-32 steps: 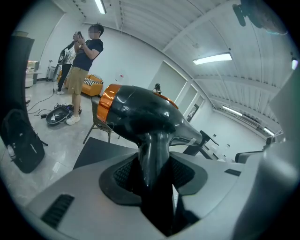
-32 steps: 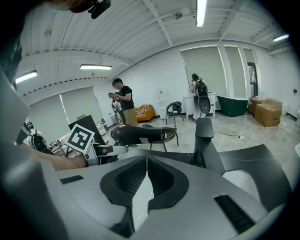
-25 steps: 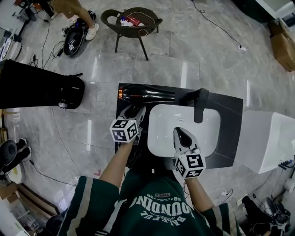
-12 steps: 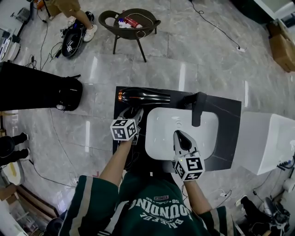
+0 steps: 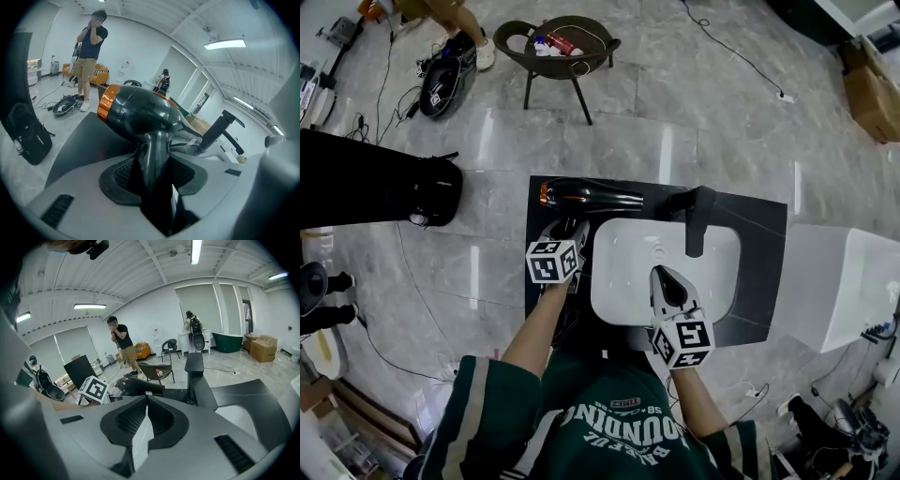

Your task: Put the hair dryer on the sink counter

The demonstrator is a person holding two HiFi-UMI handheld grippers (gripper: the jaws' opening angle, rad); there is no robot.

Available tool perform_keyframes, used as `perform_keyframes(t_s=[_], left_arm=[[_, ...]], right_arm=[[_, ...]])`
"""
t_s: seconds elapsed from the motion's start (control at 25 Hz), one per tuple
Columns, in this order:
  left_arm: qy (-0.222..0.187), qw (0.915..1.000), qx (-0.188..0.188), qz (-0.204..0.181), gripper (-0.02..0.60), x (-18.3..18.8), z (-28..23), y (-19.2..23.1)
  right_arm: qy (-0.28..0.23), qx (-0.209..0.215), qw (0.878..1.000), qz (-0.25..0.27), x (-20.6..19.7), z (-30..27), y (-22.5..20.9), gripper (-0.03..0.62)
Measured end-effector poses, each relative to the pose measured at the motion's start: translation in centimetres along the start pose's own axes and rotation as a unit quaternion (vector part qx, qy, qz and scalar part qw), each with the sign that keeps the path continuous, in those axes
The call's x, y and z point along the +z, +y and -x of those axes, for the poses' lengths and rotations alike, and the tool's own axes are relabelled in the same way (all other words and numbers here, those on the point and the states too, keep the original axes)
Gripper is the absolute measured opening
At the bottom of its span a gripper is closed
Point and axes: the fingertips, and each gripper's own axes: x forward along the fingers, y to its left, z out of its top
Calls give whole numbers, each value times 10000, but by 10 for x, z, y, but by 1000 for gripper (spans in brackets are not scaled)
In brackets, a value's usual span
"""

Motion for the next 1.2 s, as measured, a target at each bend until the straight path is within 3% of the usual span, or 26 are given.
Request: perform_keyframes(t_s=[0.16, 0.52, 0.92, 1.2], left_arm=[[114, 9995, 290, -21, 173, -4, -3, 6], [243, 9982, 535, -110, 173, -8, -8, 9], [373, 9953, 771, -458, 184, -7, -8, 10], [369, 9954, 754, -465, 202, -1, 0, 9]], right_arm=[[8, -4, 10000, -28, -2, 1, 0, 44], [-30, -12, 10000, -67, -5, 6, -1, 44], [-96, -25, 9999, -120, -4, 18, 2, 44], [-153, -7, 9998, -152, -7, 26, 1, 44]])
